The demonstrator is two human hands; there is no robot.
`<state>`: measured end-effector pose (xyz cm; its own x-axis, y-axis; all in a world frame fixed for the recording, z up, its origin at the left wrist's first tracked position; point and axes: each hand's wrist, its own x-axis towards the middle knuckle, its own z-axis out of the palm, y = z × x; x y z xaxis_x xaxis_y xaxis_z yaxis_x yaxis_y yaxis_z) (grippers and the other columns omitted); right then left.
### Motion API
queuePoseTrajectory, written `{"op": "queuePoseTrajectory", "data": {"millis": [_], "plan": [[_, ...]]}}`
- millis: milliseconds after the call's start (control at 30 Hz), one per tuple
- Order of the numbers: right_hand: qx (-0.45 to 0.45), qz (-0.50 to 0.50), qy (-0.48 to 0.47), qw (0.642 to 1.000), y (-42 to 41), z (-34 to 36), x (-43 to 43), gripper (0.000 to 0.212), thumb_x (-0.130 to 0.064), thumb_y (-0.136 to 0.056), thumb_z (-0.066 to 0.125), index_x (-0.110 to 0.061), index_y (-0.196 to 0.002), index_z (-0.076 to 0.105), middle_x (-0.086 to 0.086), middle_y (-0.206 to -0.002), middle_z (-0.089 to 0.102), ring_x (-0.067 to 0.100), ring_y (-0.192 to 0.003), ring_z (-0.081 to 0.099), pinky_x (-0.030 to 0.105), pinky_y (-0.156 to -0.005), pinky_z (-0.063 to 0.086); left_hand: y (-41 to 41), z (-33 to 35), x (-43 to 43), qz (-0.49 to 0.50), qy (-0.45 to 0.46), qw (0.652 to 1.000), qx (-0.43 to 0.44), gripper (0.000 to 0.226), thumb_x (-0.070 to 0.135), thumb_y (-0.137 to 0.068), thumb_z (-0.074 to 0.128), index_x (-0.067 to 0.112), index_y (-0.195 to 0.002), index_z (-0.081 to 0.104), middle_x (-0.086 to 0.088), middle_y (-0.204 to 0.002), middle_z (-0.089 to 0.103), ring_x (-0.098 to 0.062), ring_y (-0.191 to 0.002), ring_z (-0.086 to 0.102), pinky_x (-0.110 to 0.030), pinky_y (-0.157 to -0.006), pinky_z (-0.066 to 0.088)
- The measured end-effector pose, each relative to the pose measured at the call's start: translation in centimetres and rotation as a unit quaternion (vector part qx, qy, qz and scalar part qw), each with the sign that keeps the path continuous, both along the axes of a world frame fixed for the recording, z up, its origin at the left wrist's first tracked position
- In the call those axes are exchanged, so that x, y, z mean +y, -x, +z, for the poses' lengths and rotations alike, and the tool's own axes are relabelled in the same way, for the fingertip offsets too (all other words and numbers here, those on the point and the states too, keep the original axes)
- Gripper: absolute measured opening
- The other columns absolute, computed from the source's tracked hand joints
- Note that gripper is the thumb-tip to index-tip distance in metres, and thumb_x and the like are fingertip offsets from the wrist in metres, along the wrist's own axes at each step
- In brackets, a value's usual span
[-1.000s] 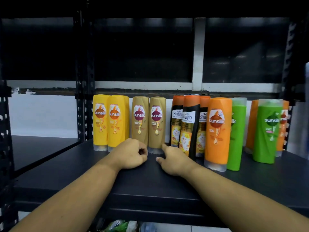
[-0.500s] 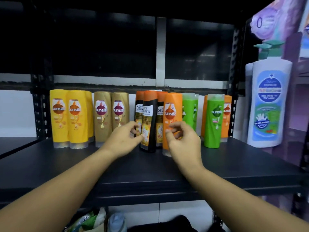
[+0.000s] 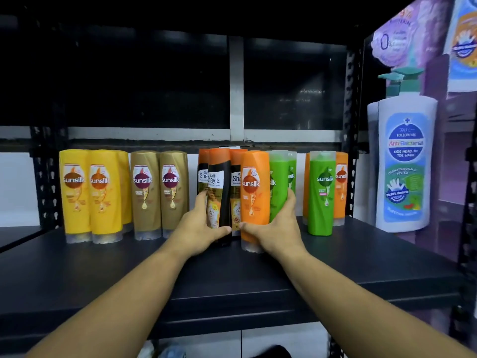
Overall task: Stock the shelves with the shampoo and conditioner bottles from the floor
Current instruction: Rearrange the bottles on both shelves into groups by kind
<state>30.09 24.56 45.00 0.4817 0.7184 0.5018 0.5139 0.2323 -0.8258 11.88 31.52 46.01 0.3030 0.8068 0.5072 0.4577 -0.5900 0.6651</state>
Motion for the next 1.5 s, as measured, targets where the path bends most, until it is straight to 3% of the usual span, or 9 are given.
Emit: {"op": "queuePoseTrajectory", "data": {"millis": [267, 433, 633, 767, 900, 1000, 1233, 1400, 1500], "plan": [[-0.006, -0.056, -0.005, 0.998, -0.7, 0.0, 0.1, 0.139, -0.046, -0.053, 0.095, -0.038, -0.153, -0.002, 0.007, -0.148, 0.043, 0.031, -0.131, 0.049, 0.055, -0.104, 0.047, 0.2, 0.0, -0.3, 0.033, -0.012, 0.999, -0.018, 0.098, 0.028, -0.075, 0.090, 0.026, -0.151, 0.027, 0.008, -0.124, 0.062, -0.012, -0.110, 0.062, -0.028, -0.094, 0.049], [-0.001, -0.116, 0.011, 0.993, -1.2, 0.1, -0.3, 0.136, -0.041, -0.060, 0.094, -0.035, -0.155, -0.003, 0.011, -0.148, 0.041, 0.036, -0.134, 0.045, 0.059, -0.105, 0.042, 0.6, 0.0, -1.0, 0.046, -0.022, 0.999, -0.018, 0.093, 0.026, -0.076, 0.089, 0.022, -0.149, 0.032, 0.012, -0.117, 0.058, -0.008, -0.103, 0.057, -0.010, -0.073, 0.039], [-0.061, -0.181, -0.015, 0.981, -0.6, 0.7, -1.5, 0.129, -0.053, -0.064, 0.089, -0.030, -0.157, 0.002, 0.008, -0.161, 0.021, 0.033, -0.147, 0.023, 0.056, -0.116, 0.026, 1.1, -0.2, -1.4, 0.044, -0.006, 0.999, -0.015, 0.085, 0.027, -0.077, 0.089, 0.021, -0.144, 0.037, 0.012, -0.117, 0.060, -0.002, -0.096, 0.060, -0.008, -0.070, 0.041], [-0.186, -0.227, -0.131, 0.947, 0.5, 0.8, -2.4, 0.090, -0.059, -0.075, 0.077, -0.028, -0.146, 0.030, 0.005, -0.148, 0.032, 0.027, -0.136, 0.030, 0.050, -0.112, 0.030, 1.2, -0.1, -1.0, 0.065, 0.001, 0.998, 0.008, 0.070, 0.035, -0.075, 0.090, 0.019, -0.127, 0.046, 0.005, -0.117, 0.063, -0.005, -0.096, 0.062, -0.014, -0.068, 0.045], [-0.319, -0.013, -0.169, 0.932, 1.4, 0.3, -1.8, 0.037, -0.038, -0.091, 0.069, -0.026, -0.125, 0.058, -0.008, -0.120, 0.058, 0.014, -0.113, 0.049, 0.037, -0.097, 0.046, 1.3, -0.2, -1.0, 0.094, -0.001, 0.995, 0.010, 0.067, 0.037, -0.071, 0.092, 0.017, -0.119, 0.051, 0.002, -0.116, 0.064, -0.016, -0.104, 0.063, -0.029, -0.082, 0.051], [-0.399, 0.077, -0.105, 0.908, 2.2, -0.1, -1.5, 0.022, -0.035, -0.095, 0.062, -0.025, -0.114, 0.067, -0.011, -0.111, 0.065, 0.011, -0.108, 0.053, 0.029, -0.090, 0.047, 1.3, -0.2, -1.1, 0.110, -0.005, 0.994, 0.003, 0.064, 0.034, -0.071, 0.092, 0.015, -0.115, 0.049, 0.002, -0.110, 0.062, -0.016, -0.098, 0.060, -0.028, -0.077, 0.045], [-0.424, 0.092, 0.175, 0.884, 2.6, -0.2, -0.9, 0.041, -0.044, -0.097, 0.054, -0.028, -0.134, 0.062, -0.002, -0.130, 0.066, 0.020, -0.121, 0.059, 0.032, -0.098, 0.050, 1.9, -0.4, -0.6, 0.160, -0.012, 0.987, 0.014, 0.048, 0.031, -0.086, 0.082, 0.012, -0.116, 0.050, -0.005, -0.115, 0.066, -0.018, -0.094, 0.057, -0.031, -0.078, 0.044], [-0.384, 0.085, 0.119, 0.912, 3.0, 0.1, -0.7, 0.075, -0.040, -0.094, 0.063, -0.021, -0.157, 0.027, 0.000, -0.161, 0.030, 0.021, -0.144, 0.037, 0.035, -0.116, 0.036, 1.8, -0.4, -0.5, 0.168, -0.016, 0.985, 0.020, 0.049, 0.033, -0.084, 0.082, 0.015, -0.117, 0.050, -0.006, -0.116, 0.067, -0.024, -0.106, 0.064, -0.035, -0.083, 0.051], [-0.326, 0.040, 0.082, 0.941, 3.8, 0.6, 0.0, 0.077, -0.032, -0.096, 0.063, -0.016, -0.157, 0.019, 0.005, -0.158, 0.028, 0.029, -0.138, 0.044, 0.039, -0.110, 0.042, 1.7, -0.4, -0.4, 0.181, -0.018, 0.983, 0.028, 0.047, 0.033, -0.086, 0.081, 0.015, -0.115, 0.049, -0.007, -0.115, 0.067, -0.025, -0.104, 0.063, -0.038, -0.084, 0.053]]}}
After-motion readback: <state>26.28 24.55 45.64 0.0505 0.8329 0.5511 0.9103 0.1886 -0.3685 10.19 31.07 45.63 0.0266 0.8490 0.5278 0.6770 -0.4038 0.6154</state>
